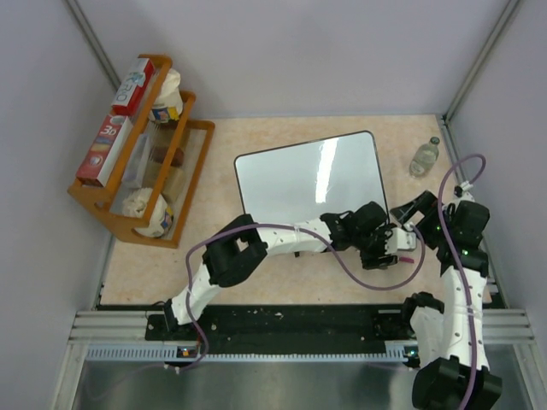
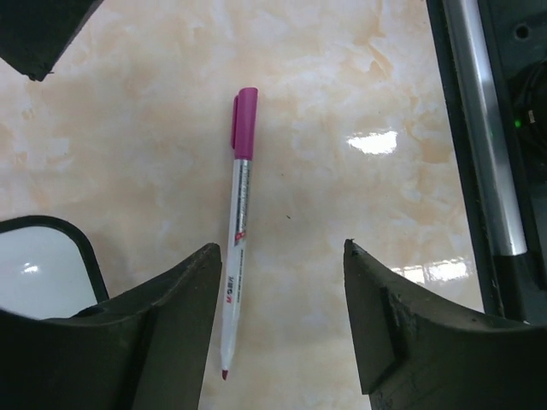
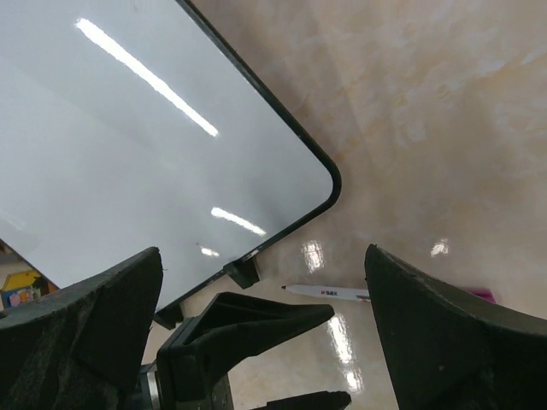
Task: Write a sentence on the whiteboard
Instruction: Move the whiteboard marker to the corner of the board.
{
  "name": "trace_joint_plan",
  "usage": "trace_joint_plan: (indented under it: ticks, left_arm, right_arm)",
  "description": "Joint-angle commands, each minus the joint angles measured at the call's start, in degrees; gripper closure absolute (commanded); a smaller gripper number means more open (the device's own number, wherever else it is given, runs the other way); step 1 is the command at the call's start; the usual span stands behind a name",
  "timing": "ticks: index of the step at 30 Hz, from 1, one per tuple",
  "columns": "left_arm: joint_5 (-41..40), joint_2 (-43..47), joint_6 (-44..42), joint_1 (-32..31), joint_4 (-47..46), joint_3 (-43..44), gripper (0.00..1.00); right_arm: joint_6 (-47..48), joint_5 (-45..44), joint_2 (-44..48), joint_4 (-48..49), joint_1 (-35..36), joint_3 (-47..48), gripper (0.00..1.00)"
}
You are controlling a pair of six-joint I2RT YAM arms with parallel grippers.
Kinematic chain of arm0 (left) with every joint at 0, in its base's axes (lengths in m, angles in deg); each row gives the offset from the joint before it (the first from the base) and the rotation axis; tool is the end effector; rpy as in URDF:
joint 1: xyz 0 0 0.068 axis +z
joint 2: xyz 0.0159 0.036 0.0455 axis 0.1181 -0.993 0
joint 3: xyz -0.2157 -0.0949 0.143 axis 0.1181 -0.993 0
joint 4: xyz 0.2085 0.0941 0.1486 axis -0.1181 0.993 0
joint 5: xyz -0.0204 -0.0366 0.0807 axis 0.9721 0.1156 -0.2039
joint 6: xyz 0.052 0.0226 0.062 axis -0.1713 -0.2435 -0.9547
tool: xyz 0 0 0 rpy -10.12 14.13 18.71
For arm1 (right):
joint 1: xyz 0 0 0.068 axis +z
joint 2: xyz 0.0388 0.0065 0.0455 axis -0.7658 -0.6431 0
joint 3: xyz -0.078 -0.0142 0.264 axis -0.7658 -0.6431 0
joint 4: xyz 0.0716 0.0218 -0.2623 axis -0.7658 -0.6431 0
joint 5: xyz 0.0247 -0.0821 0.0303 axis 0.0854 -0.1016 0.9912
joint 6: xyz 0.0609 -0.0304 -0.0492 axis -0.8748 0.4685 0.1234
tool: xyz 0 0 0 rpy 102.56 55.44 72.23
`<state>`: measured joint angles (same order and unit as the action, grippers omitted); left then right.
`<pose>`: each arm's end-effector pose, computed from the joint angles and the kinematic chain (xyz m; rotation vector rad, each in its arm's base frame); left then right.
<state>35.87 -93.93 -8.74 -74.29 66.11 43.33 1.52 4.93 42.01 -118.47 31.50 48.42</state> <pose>0.1808 -0.5122 0.1661 1.7777 1.5087 -0.8801 0.1904 -0.0290 0.2331 0.6426 2.0870 0.6169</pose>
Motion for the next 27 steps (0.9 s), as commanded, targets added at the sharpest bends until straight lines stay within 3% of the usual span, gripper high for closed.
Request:
trace_joint_plan:
  ticks: [1,11,16,20,24,26,27]
  left_arm:
    - [-2.3,-4.0,1.4,0.5,0.6,4.4,0.39]
    - [-3.4,-5.9,4.0,1.8,-1.5,2.8,0.40]
    - [-1.6,-0.3,6.7,3.1,-13.5,-8.2,0.24]
    - [-3.4,-1.5,6.8,3.9,-13.0,-6.8,0.22]
    - [-2.7,-3.2,7.0,4.0,-10.4,-4.8,0.30]
    - [-2.2,-3.7,6.9,4.0,-9.7,-4.9,0.39]
    - [-1.2,-3.7,6.7,4.0,-9.3,-5.1,0.49]
  right_arm:
    - [1.0,2.4,-0.4,1.7,-0.8,3.8,0.01]
    - [0.5,5.1,-4.3,5.5,-5.9,0.3,0.01]
    - [0.4,6.7,-5.8,7.8,-7.9,-1.5,0.01]
    - [0.5,7.2,-6.4,8.9,-8.7,-2.4,0.01]
    - [0.6,7.4,-6.7,9.0,-9.6,-2.3,0.01]
    - [0.7,7.8,-6.8,9.1,-10.5,-2.4,0.01]
    - [0.8,7.9,-6.8,9.2,-11.0,-2.4,0.01]
